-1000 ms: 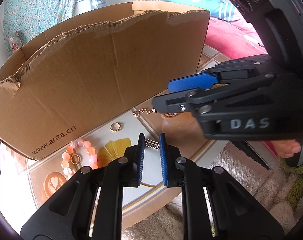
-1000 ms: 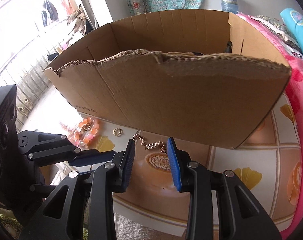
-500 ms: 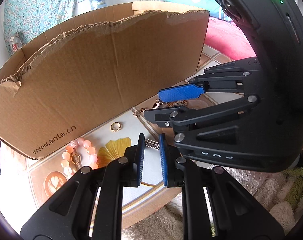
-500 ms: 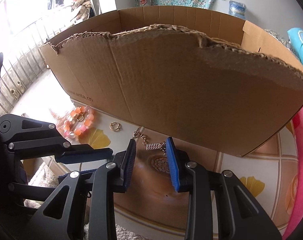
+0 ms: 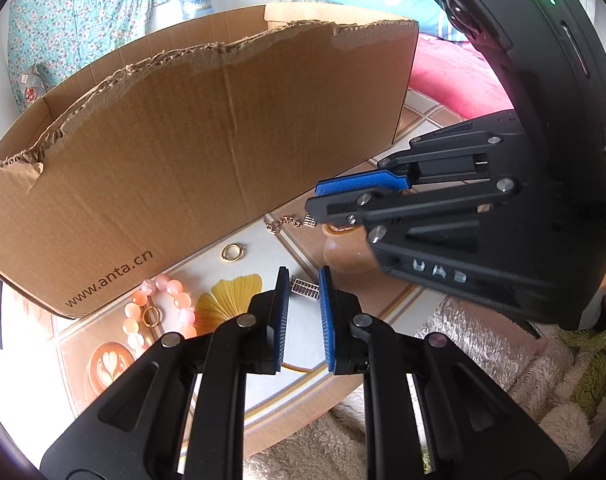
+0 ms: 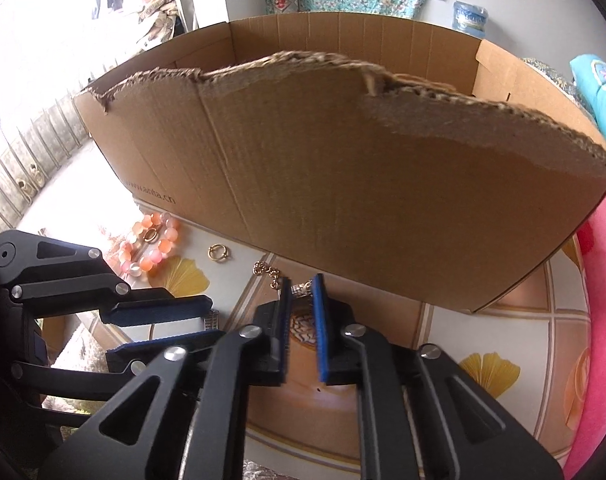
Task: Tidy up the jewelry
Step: 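Close the right tool on the small gold chain piece beside the box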
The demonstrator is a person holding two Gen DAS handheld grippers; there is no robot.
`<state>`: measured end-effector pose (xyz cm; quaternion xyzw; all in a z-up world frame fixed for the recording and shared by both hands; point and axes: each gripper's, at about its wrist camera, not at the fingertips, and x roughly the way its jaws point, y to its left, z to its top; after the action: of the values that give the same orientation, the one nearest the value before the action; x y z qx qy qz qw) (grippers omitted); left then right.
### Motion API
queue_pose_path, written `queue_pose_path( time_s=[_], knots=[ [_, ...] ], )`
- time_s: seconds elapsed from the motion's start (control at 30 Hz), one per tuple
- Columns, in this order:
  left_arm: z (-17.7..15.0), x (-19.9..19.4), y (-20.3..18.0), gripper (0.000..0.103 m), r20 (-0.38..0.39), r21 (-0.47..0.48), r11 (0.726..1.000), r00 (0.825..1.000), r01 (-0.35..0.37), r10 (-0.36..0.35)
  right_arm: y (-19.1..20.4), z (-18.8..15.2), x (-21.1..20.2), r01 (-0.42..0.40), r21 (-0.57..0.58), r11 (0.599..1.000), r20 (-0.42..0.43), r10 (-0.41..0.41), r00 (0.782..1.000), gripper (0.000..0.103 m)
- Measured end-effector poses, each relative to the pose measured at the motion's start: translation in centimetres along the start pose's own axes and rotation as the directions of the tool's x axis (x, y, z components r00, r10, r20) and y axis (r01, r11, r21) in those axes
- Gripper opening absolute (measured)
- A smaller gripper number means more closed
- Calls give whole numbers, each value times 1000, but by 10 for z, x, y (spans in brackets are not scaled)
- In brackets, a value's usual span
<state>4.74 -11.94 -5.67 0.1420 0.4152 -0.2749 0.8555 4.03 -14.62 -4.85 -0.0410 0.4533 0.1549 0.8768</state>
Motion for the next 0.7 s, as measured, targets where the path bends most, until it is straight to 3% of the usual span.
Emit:
queue_pose_path(
  time_s=[0.5, 0.57, 0.63, 0.7],
  knots=[
    [0, 0, -2, 14, 0, 2, 1000, 1000, -3, 3, -23, -1, -6, -68, 83, 994, 0, 68, 998, 4],
    [0, 0, -2, 14, 0, 1, 1000, 1000, -3, 3, -25, -1, -7, -98, 94, 991, 0, 99, 995, 7],
    [0, 0, -2, 14, 1, 2, 1000, 1000, -2, 2, -24, 0, -10, -89, 83, 993, 14, 89, 996, 27],
    [1, 1, -3, 14, 1, 2, 1000, 1000, -2, 2, -21, 1, -11, -81, 61, 995, 28, 79, 996, 36]
  ],
)
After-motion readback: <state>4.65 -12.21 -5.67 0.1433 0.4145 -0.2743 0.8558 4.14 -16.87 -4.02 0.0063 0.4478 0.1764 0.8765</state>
